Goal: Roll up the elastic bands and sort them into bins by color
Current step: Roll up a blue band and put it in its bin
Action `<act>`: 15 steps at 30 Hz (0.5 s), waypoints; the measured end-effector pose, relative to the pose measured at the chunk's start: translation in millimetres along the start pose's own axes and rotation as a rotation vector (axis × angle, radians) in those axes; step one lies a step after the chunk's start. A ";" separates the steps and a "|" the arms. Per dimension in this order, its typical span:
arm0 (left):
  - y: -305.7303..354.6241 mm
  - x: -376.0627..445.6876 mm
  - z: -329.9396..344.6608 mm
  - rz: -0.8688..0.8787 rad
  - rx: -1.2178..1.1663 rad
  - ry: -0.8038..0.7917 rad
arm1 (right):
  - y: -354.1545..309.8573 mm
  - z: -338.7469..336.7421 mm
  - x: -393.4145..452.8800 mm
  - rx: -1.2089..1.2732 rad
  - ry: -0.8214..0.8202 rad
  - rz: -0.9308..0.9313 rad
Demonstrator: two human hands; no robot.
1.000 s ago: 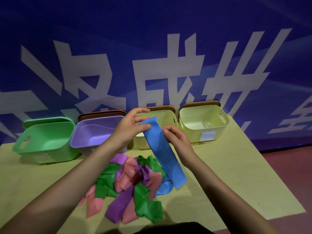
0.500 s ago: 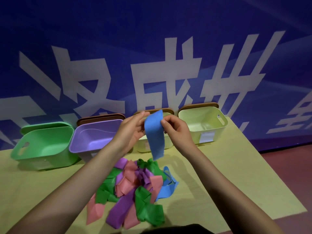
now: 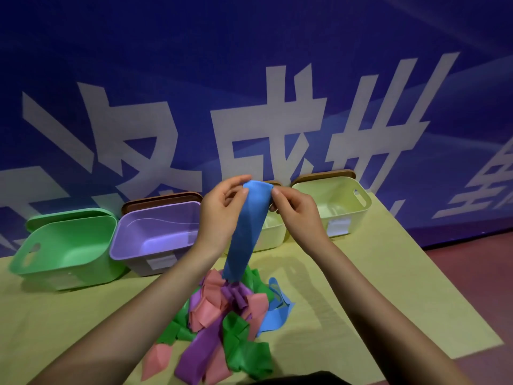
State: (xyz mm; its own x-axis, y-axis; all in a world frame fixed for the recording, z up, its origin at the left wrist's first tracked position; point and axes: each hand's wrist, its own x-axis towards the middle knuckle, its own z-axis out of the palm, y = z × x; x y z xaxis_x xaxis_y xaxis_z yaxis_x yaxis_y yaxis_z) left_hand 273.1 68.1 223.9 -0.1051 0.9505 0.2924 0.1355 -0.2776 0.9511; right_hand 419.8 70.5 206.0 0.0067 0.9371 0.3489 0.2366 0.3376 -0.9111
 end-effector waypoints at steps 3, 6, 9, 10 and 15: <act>0.5 1.0 -1.7 0.056 0.034 0.039 | -6.5 1.2 2.7 -0.052 0.023 -0.053; 0.4 0.8 -5.5 0.058 0.014 0.078 | -9.2 5.0 3.9 -0.050 0.023 -0.061; 1.0 -2.8 -8.6 0.073 0.026 0.048 | -7.6 9.7 7.1 -0.121 0.016 -0.085; 1.4 -4.3 -9.5 0.075 0.023 0.031 | -7.2 10.7 8.6 -0.139 0.015 -0.083; -1.0 1.2 -14.1 -0.102 -0.107 -0.056 | -13.7 12.4 11.8 -0.107 -0.062 -0.090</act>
State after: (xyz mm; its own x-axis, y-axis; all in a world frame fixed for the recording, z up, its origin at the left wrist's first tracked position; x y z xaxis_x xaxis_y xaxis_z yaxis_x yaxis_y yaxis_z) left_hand 259.0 67.5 224.6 -0.0575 0.9800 0.1904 0.0209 -0.1895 0.9817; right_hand 404.6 78.0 219.9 -0.0785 0.9083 0.4110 0.3357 0.4123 -0.8470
